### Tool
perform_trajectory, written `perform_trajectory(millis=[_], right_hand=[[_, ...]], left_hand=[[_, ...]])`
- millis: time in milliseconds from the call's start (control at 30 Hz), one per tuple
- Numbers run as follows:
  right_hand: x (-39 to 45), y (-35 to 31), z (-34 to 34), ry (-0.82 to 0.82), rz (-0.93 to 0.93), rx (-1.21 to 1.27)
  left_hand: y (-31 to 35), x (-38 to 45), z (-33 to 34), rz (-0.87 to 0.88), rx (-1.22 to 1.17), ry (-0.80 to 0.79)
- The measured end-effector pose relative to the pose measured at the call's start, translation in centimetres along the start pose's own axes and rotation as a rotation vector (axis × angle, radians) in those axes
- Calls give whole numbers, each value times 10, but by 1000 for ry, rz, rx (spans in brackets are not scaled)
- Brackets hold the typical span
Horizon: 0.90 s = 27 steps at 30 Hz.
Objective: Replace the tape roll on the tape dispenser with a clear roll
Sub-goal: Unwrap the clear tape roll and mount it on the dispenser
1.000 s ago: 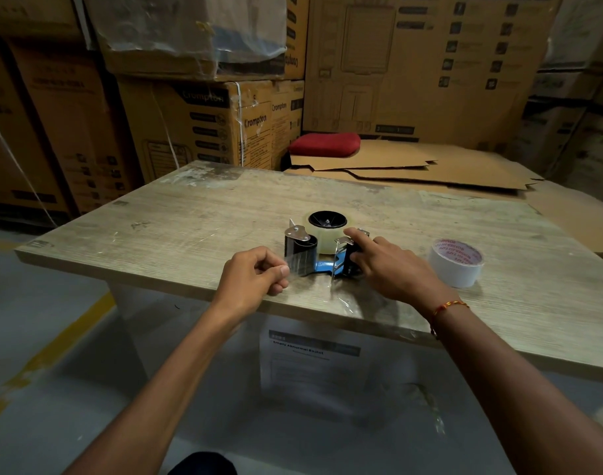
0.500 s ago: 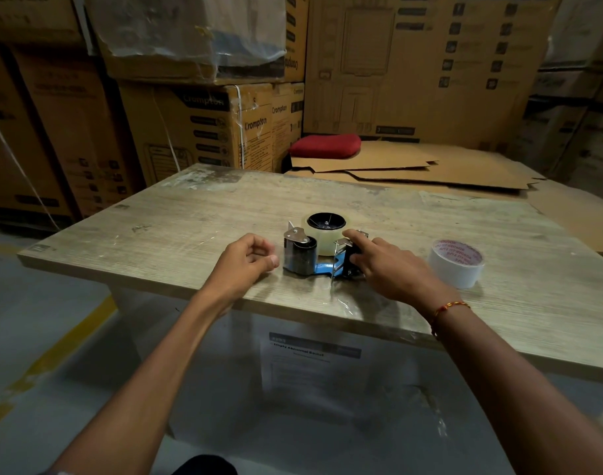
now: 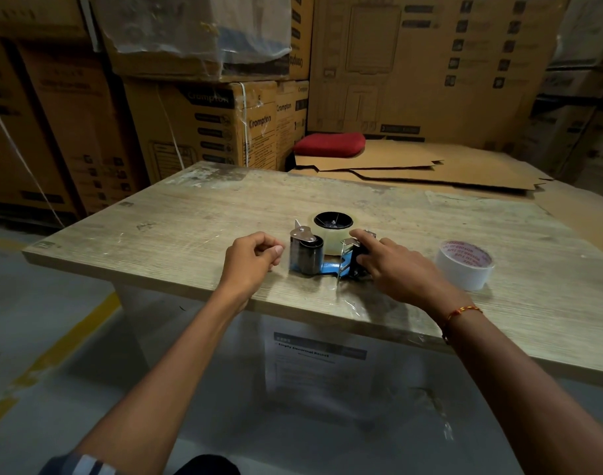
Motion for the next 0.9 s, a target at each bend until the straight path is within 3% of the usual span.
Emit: perform_trajectory(millis=[533,733,900], right_hand=[[-1,3,-1,-1,-24,12],[-1,2,-2,2,-26,4],[-2,2,-2,0,-21,6]], left_hand=[[-3,1,-11,-11,-63,8],[6,-14,-13,-7,37,-286],[9,-15,-7,29,149,-293]])
Point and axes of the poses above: each hand's wrist, its own x-axis towards the middle knuckle, its own z-axis out of the palm, y = z × x, the point moved 4 cm from there along x, towards the middle knuckle, and after that the axes turned 7 degrees about y, right-handed, at the moved point
